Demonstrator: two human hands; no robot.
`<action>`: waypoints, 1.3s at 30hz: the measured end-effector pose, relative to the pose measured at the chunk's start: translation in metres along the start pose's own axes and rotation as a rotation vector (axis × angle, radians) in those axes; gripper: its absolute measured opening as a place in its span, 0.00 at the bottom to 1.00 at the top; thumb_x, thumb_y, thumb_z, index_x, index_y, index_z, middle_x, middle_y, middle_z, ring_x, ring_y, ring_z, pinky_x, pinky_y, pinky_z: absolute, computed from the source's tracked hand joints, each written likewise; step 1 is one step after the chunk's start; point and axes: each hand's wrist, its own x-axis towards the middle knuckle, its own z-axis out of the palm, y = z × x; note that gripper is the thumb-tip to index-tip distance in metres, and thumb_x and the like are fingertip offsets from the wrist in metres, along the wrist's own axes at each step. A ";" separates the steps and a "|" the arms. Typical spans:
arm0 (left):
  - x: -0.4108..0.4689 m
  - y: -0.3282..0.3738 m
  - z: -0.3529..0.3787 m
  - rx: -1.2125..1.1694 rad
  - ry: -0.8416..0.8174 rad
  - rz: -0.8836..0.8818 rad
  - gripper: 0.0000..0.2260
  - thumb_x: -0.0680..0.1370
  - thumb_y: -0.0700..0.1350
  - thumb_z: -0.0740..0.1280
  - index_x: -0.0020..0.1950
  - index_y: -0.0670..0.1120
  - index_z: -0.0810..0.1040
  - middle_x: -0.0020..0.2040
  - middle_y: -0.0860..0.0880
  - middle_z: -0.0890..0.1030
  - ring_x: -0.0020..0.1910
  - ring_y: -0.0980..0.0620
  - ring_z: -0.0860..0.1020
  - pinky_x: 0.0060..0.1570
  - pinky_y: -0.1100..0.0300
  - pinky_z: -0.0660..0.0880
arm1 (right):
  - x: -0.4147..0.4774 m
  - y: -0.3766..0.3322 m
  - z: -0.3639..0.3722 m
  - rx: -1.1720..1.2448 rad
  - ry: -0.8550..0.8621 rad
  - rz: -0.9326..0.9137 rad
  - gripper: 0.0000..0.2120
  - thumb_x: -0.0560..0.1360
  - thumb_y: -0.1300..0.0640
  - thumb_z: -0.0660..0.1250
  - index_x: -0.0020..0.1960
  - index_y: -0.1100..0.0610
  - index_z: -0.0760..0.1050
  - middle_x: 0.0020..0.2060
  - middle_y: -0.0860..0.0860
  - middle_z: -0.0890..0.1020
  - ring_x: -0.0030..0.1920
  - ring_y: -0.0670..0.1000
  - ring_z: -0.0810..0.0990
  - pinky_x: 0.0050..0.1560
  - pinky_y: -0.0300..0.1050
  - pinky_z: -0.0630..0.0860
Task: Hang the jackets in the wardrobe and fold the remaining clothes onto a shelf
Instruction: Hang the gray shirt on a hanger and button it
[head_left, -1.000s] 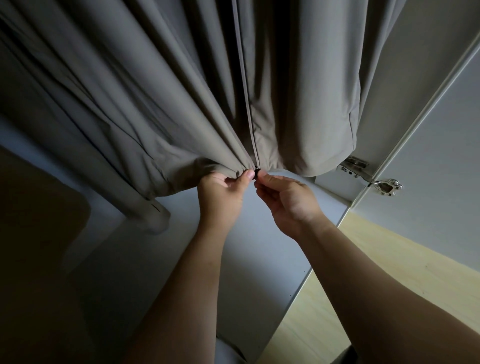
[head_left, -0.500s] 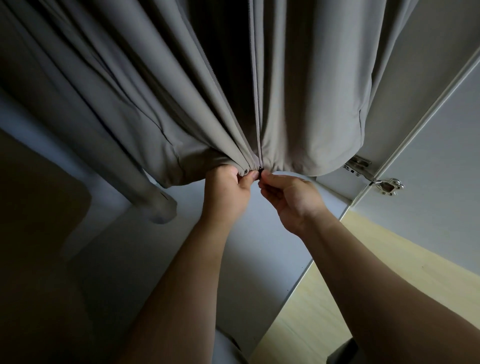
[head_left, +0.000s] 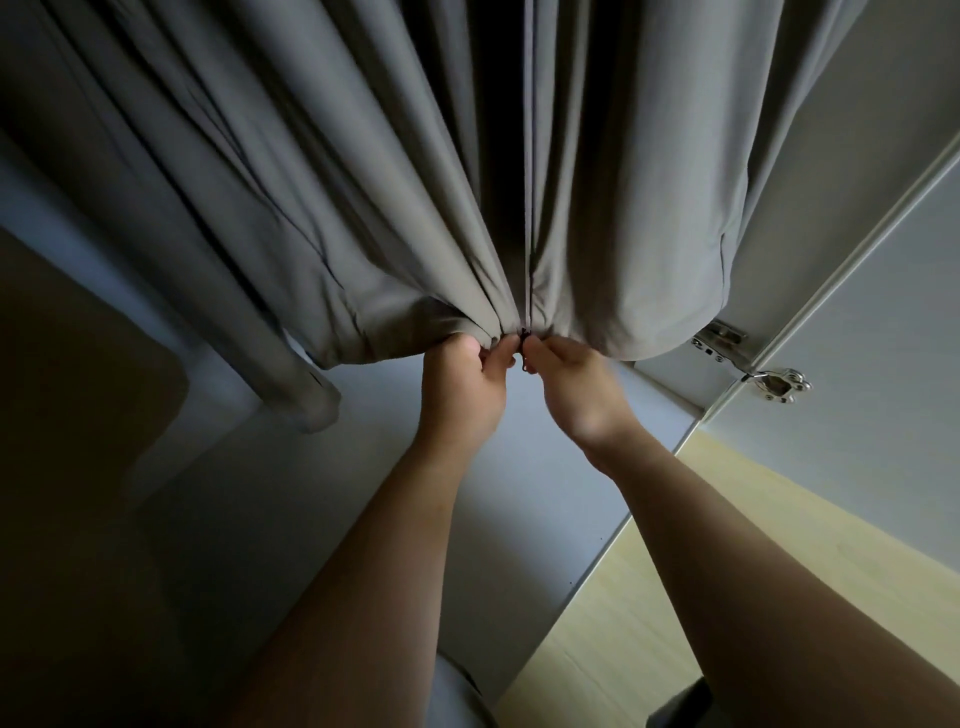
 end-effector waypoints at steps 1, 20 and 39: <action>-0.001 -0.002 -0.001 0.022 0.006 0.039 0.13 0.80 0.46 0.70 0.43 0.36 0.84 0.39 0.42 0.85 0.39 0.43 0.83 0.42 0.53 0.75 | 0.000 -0.002 0.001 0.001 -0.048 0.028 0.16 0.80 0.50 0.61 0.36 0.54 0.72 0.27 0.43 0.72 0.30 0.46 0.67 0.35 0.42 0.66; -0.002 -0.021 0.005 -0.156 -0.046 -0.082 0.10 0.79 0.50 0.69 0.46 0.44 0.85 0.43 0.52 0.86 0.45 0.53 0.83 0.44 0.63 0.74 | -0.008 -0.042 0.012 0.212 -0.035 0.062 0.14 0.76 0.59 0.60 0.32 0.57 0.65 0.26 0.53 0.65 0.29 0.52 0.59 0.29 0.44 0.54; 0.001 0.000 0.007 -0.615 0.035 -0.454 0.13 0.69 0.52 0.77 0.47 0.43 0.85 0.45 0.48 0.87 0.40 0.58 0.81 0.49 0.56 0.77 | -0.033 -0.083 -0.002 0.274 -0.004 -0.218 0.20 0.80 0.49 0.62 0.31 0.55 0.71 0.24 0.49 0.67 0.25 0.48 0.64 0.26 0.38 0.61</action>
